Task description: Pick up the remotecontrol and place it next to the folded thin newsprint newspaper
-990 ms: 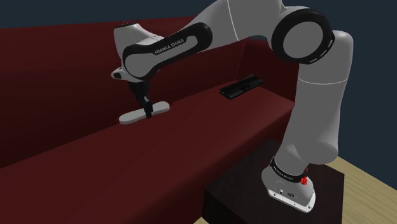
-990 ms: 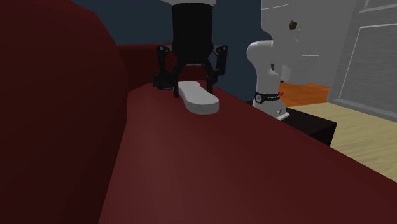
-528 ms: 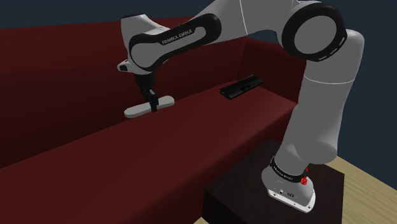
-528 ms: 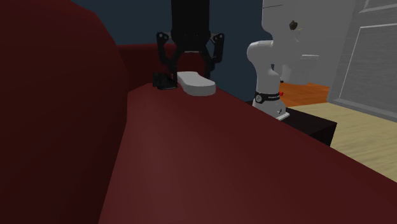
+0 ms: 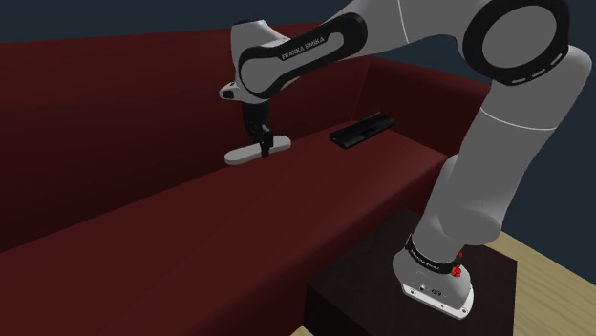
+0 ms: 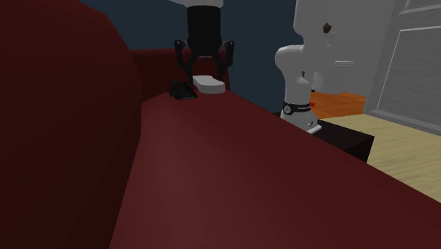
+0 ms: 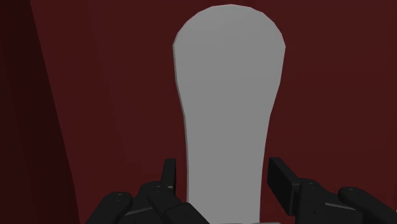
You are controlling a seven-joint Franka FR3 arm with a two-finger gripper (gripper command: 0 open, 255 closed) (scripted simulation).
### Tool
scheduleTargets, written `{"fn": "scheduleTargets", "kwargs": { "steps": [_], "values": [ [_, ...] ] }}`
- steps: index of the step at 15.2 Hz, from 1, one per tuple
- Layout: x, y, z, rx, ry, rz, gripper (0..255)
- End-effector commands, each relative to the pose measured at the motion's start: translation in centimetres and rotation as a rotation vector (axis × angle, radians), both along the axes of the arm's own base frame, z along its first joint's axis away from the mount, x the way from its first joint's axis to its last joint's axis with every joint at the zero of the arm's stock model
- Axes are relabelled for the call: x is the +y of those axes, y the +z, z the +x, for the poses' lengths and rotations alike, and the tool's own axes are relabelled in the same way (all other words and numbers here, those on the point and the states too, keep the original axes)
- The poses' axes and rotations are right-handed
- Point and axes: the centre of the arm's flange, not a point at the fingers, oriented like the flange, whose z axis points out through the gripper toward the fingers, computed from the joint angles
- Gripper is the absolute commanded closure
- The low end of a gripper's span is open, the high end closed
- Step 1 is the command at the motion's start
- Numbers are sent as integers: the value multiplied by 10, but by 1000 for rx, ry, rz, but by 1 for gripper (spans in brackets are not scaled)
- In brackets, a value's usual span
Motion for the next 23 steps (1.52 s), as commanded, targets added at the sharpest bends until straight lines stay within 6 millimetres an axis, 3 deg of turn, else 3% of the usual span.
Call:
{"fn": "scheduleTargets", "kwargs": {
  "steps": [1, 17, 18, 23],
  "values": [
    [-24, 1, -10, 0, 1, 1, 255],
    [-224, 2, -79, 0, 1, 1, 255],
    [-233, 2, -82, 0, 1, 1, 255],
    [-233, -24, -82, 0, 1, 1, 255]
  ]
}}
